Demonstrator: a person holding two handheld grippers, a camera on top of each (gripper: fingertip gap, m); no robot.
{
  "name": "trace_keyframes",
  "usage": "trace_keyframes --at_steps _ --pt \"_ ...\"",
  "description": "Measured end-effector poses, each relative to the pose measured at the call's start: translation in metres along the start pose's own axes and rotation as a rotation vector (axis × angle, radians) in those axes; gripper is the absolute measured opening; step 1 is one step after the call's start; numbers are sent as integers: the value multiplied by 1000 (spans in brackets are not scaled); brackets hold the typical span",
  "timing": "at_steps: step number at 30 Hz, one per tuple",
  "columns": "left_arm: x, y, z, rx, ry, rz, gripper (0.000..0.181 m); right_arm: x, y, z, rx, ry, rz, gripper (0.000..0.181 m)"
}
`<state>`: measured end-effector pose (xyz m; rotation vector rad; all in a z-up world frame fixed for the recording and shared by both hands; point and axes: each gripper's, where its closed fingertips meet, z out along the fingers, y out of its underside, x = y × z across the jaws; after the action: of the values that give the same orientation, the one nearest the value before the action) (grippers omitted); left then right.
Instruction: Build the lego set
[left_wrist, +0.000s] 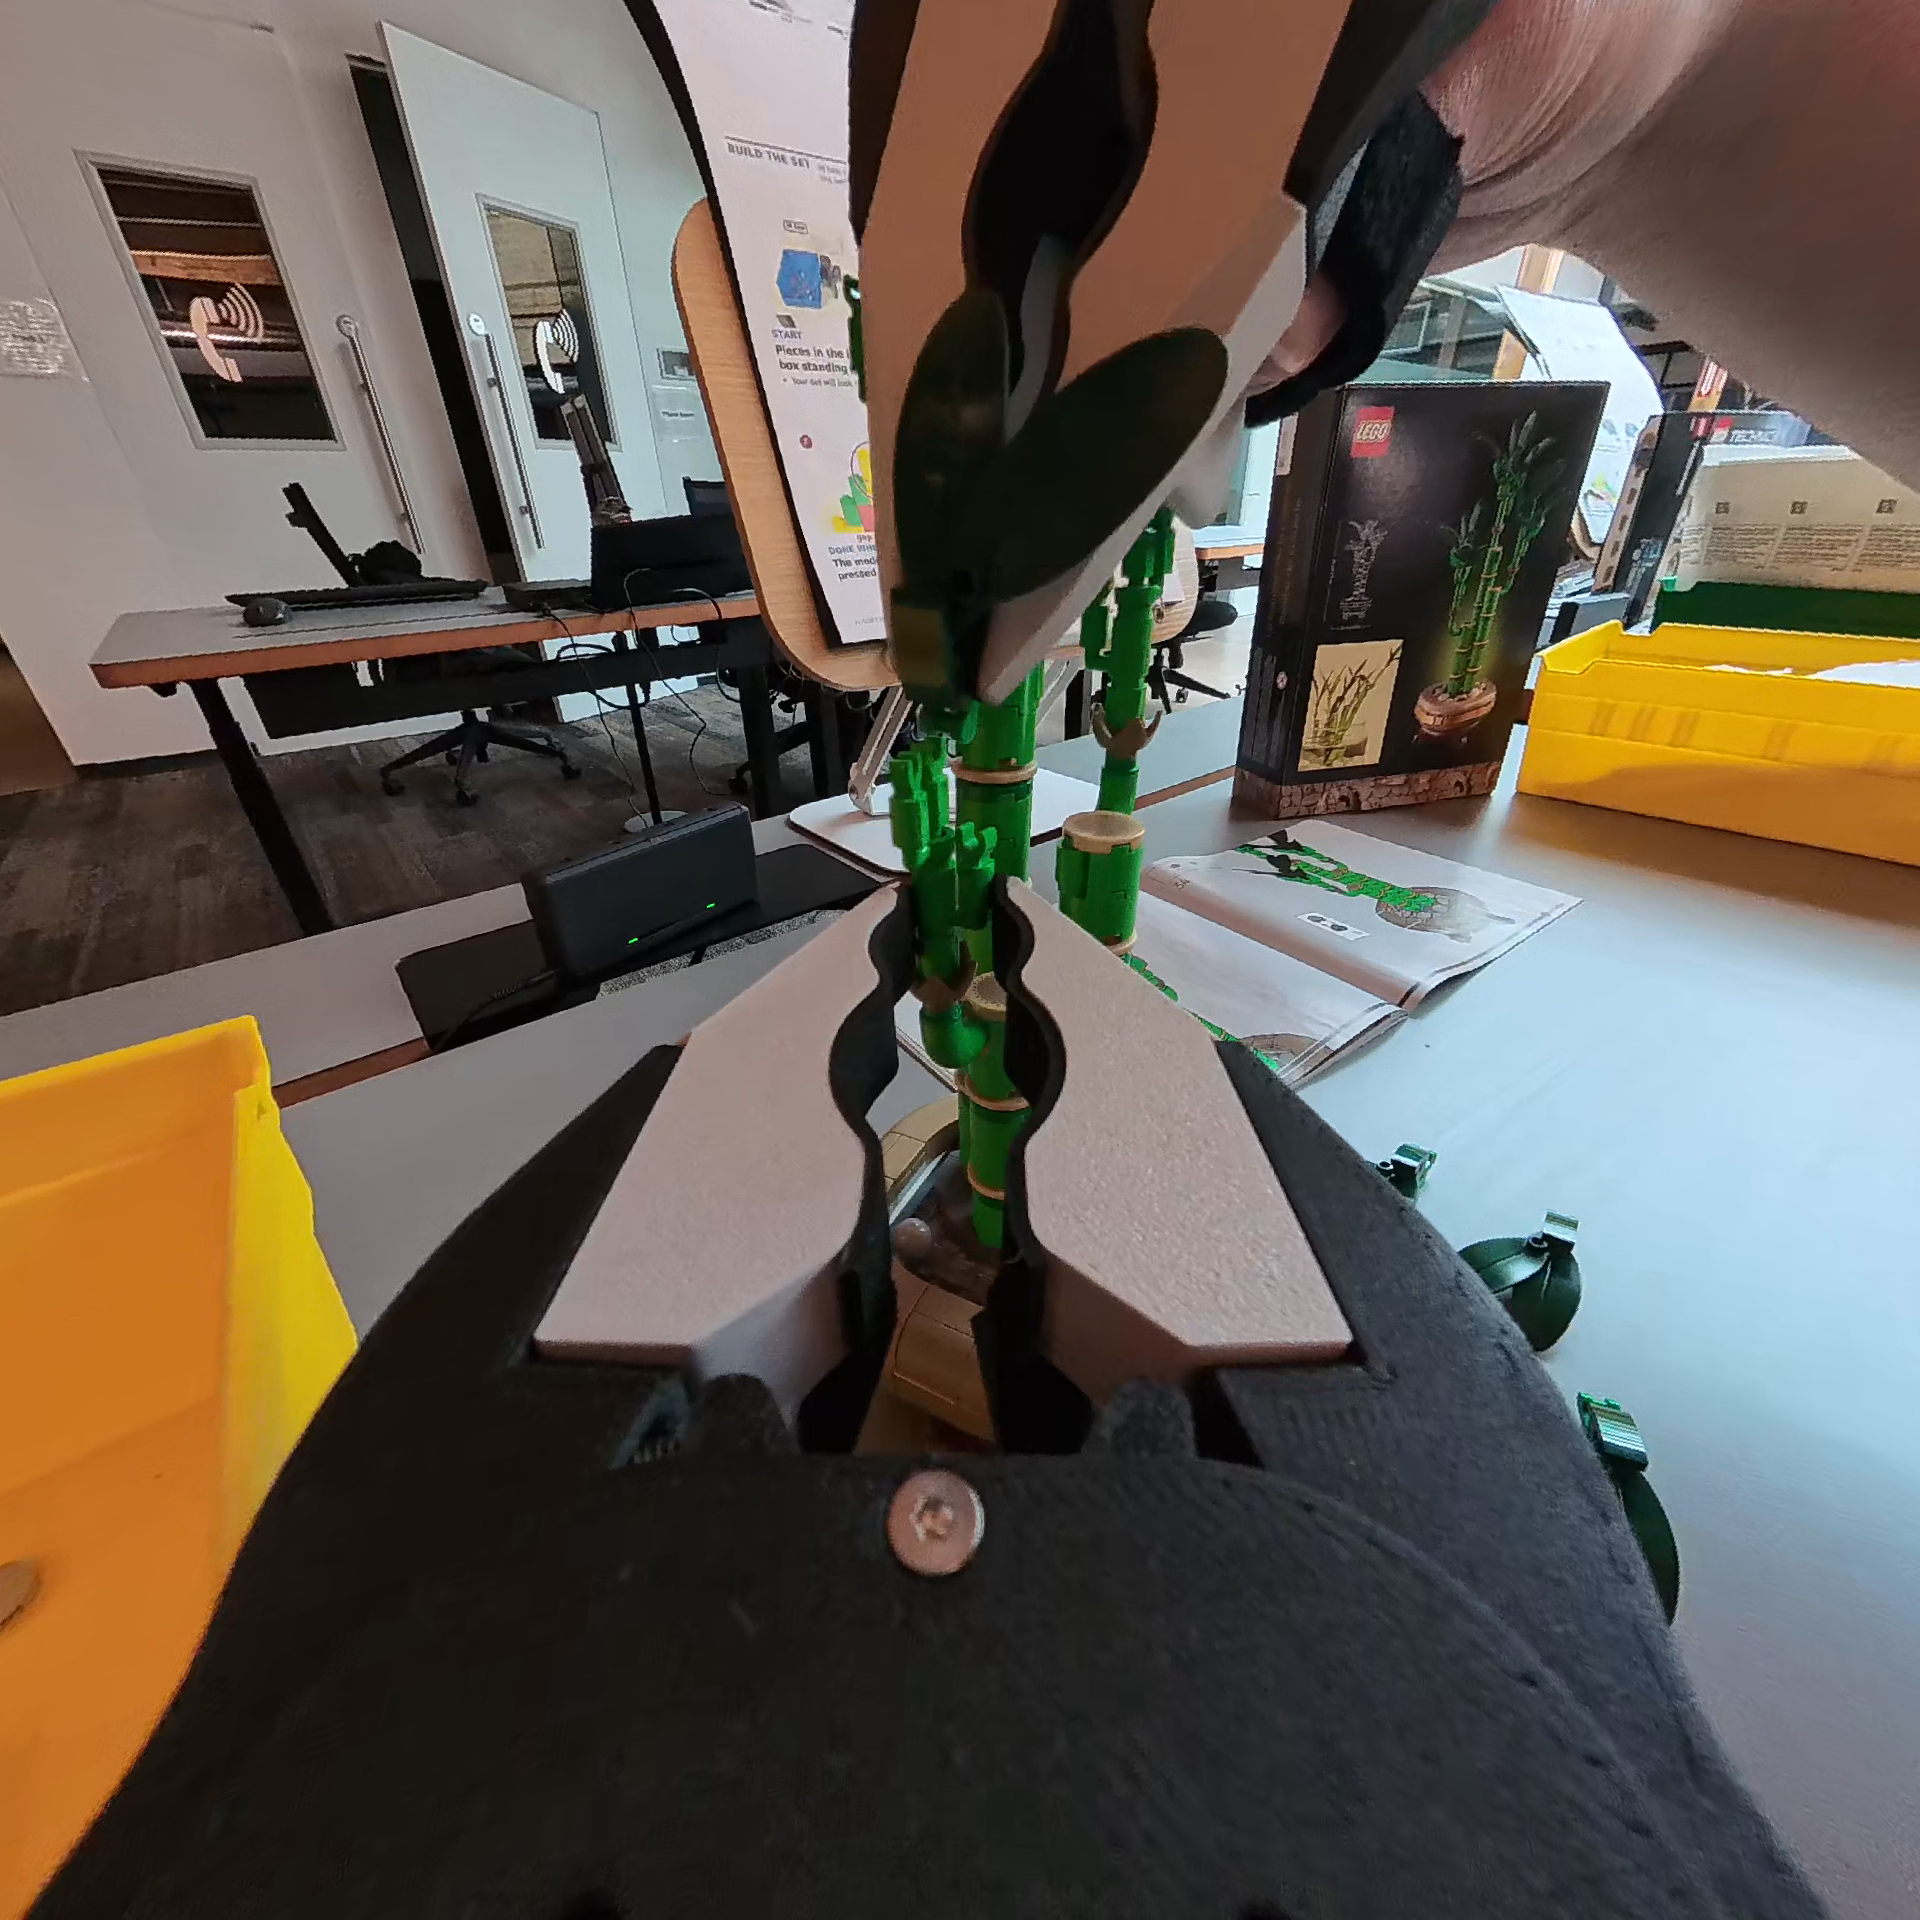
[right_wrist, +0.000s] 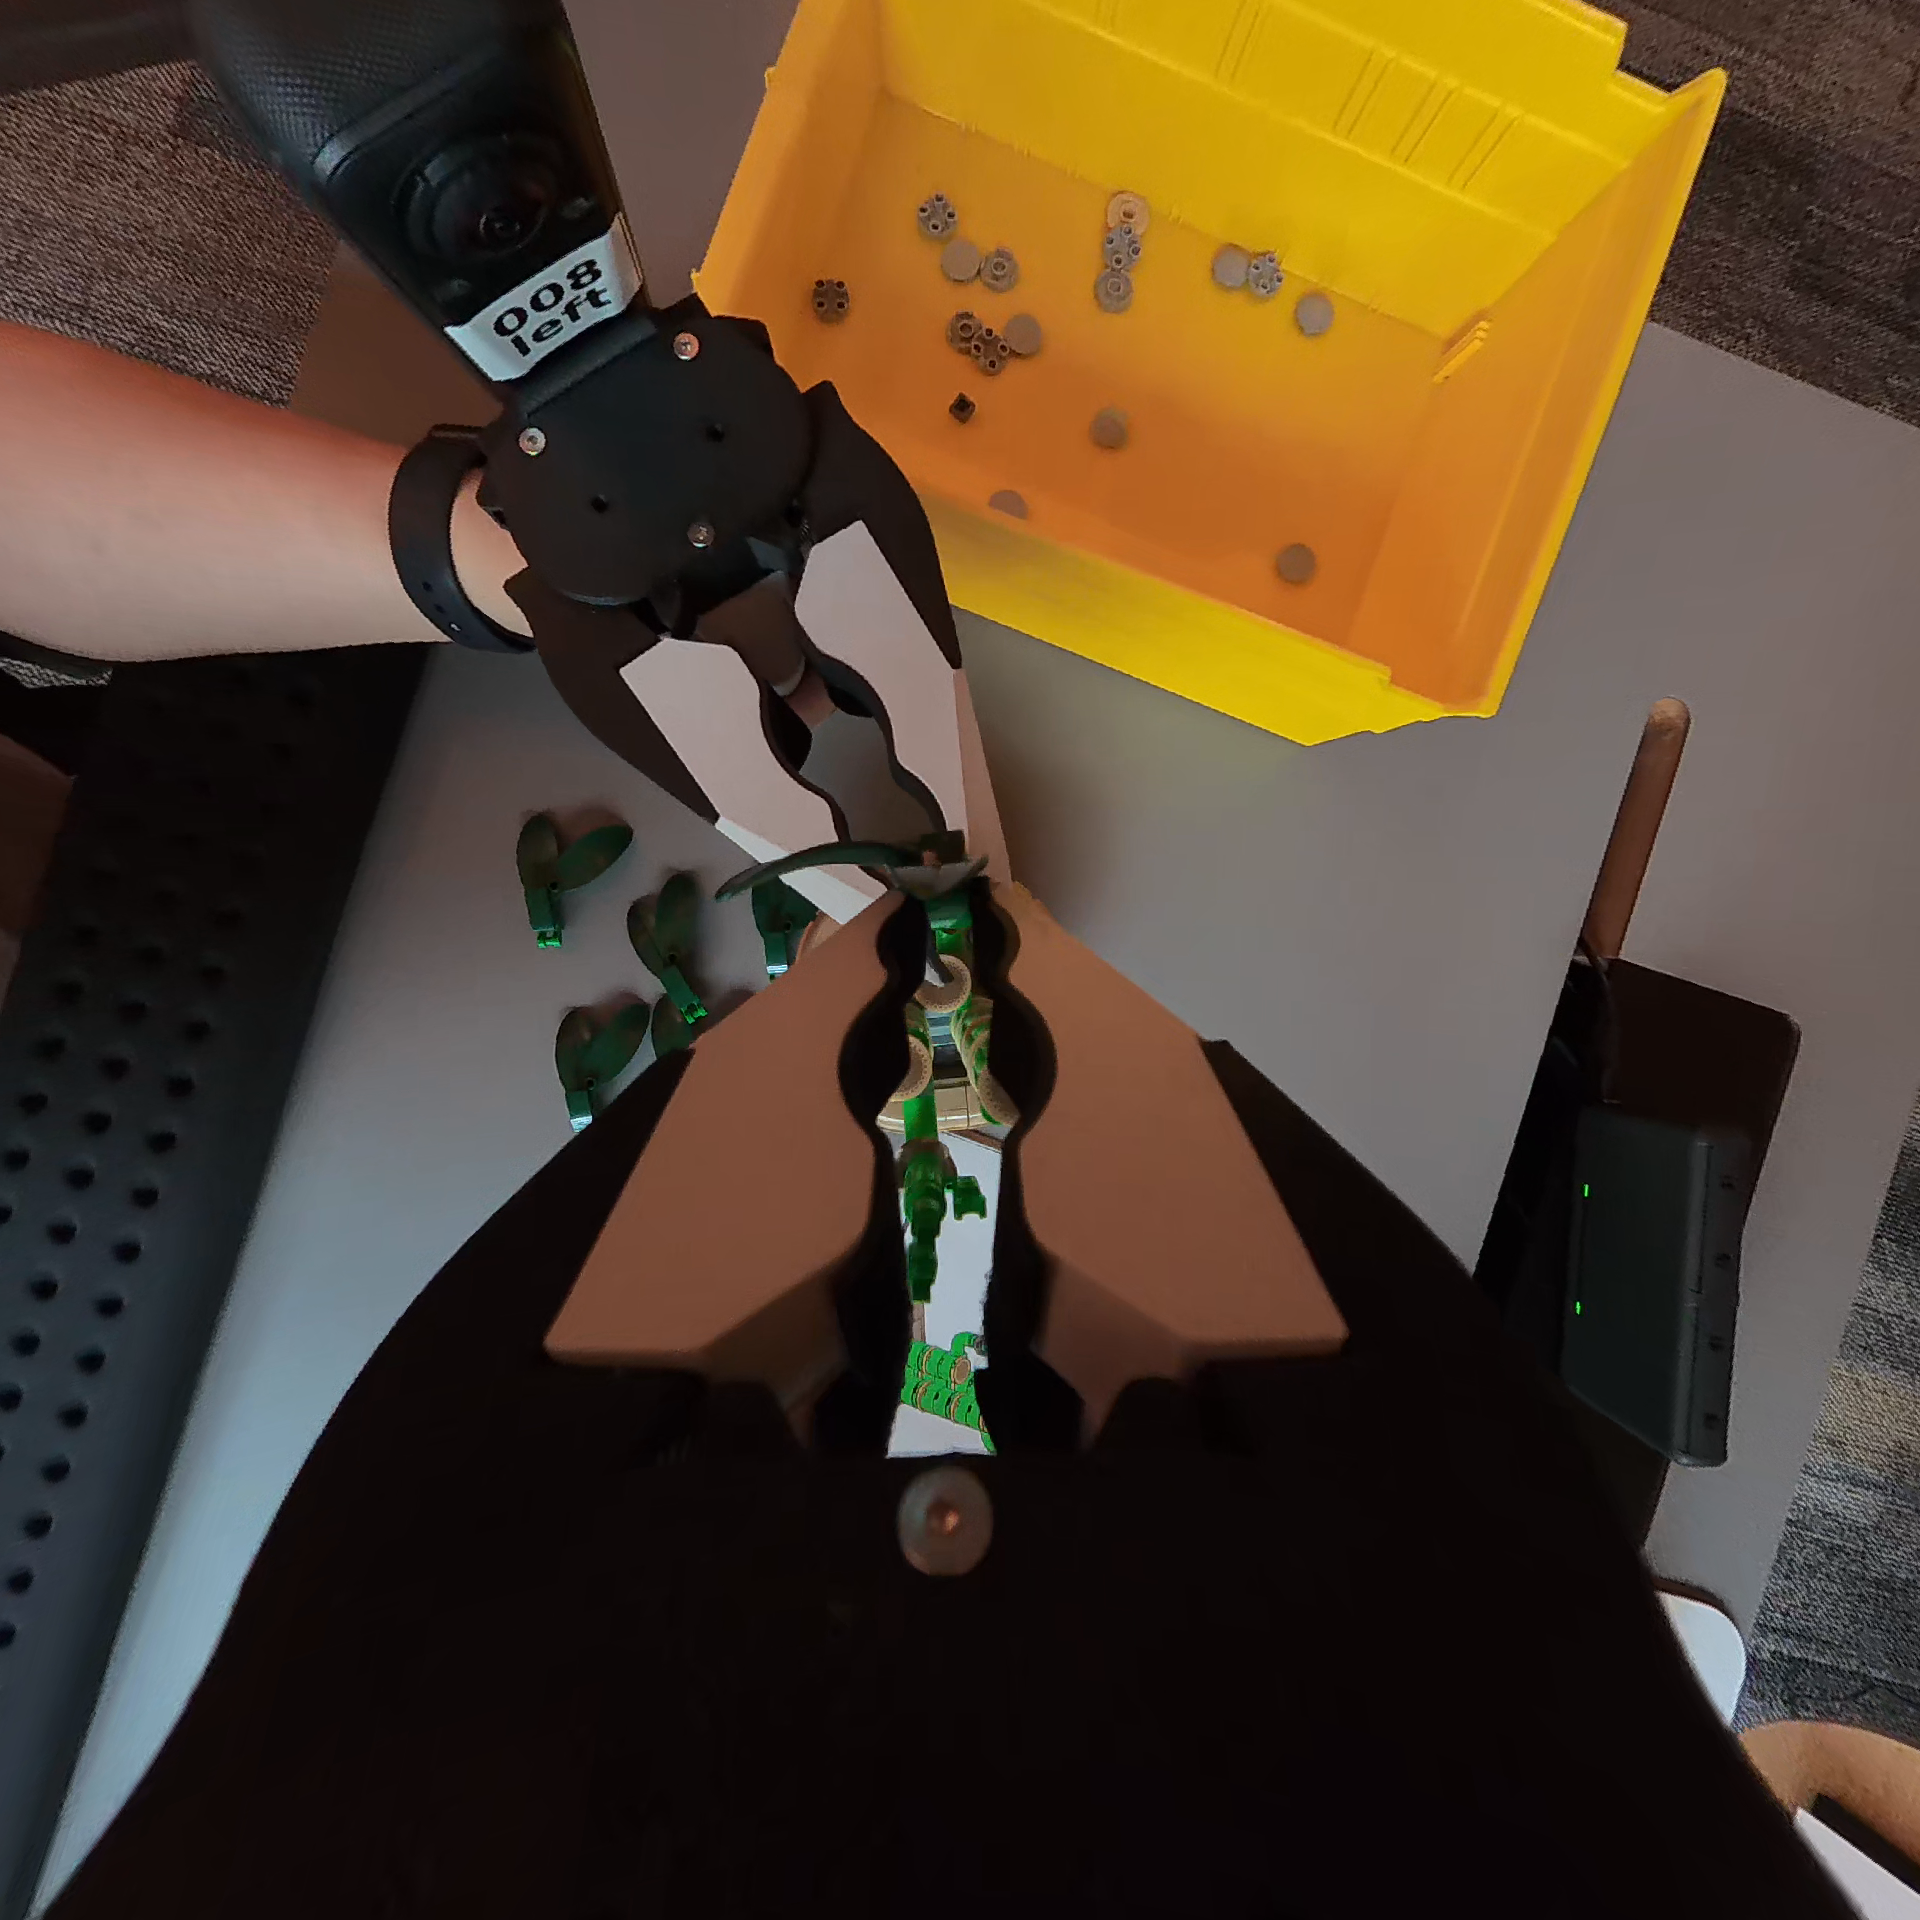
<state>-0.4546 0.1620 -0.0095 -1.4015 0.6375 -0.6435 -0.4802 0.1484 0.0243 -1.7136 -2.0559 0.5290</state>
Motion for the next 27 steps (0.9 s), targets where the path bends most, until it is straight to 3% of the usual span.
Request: trace_keyframes --at_steps 27 --pt "3 -2 -1 25 13 34 13 -6 3 0 -18 -82 -8 7"
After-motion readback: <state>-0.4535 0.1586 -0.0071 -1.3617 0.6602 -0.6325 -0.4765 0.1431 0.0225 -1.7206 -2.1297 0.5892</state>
